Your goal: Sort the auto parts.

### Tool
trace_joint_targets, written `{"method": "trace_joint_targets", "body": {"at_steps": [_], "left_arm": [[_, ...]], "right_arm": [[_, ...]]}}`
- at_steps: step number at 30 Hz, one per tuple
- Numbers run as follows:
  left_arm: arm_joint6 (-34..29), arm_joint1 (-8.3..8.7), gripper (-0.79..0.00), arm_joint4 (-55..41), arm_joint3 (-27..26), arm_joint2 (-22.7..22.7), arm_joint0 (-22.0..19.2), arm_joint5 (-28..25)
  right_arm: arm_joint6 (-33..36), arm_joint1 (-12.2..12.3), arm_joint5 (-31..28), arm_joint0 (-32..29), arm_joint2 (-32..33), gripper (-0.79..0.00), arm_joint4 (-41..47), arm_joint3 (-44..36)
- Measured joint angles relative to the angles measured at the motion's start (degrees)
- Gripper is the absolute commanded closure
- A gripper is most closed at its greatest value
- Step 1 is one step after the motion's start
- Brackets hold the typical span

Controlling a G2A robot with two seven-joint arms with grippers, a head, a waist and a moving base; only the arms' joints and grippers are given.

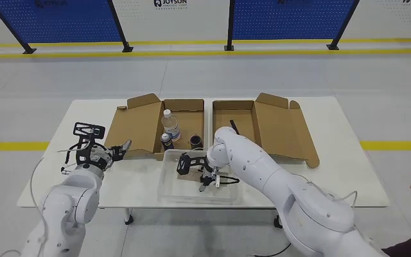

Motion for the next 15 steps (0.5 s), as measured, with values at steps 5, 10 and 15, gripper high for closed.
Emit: {"method": "trace_joint_targets", "body": {"at_steps": [5,10,15], "left_arm": [[0.0,0.00,-0.785,0.0,0.0,0.0,0.0,0.0],[0.0,0.00,-0.785,0.0,0.0,0.0,0.0,0.0],[0.0,0.00,-0.785,0.0,0.0,0.0,0.0,0.0]], "right_arm": [[-1.1,0.0,2.5,1.5,0.3,-0.376,-2.7,0.0],[-0.6,0.4,6.6,2.4,0.9,-0.286,-4.5,0.8],[-1.5,0.7,7.9,2.1,1.4,-0.305,-5.7,0.7]]}}
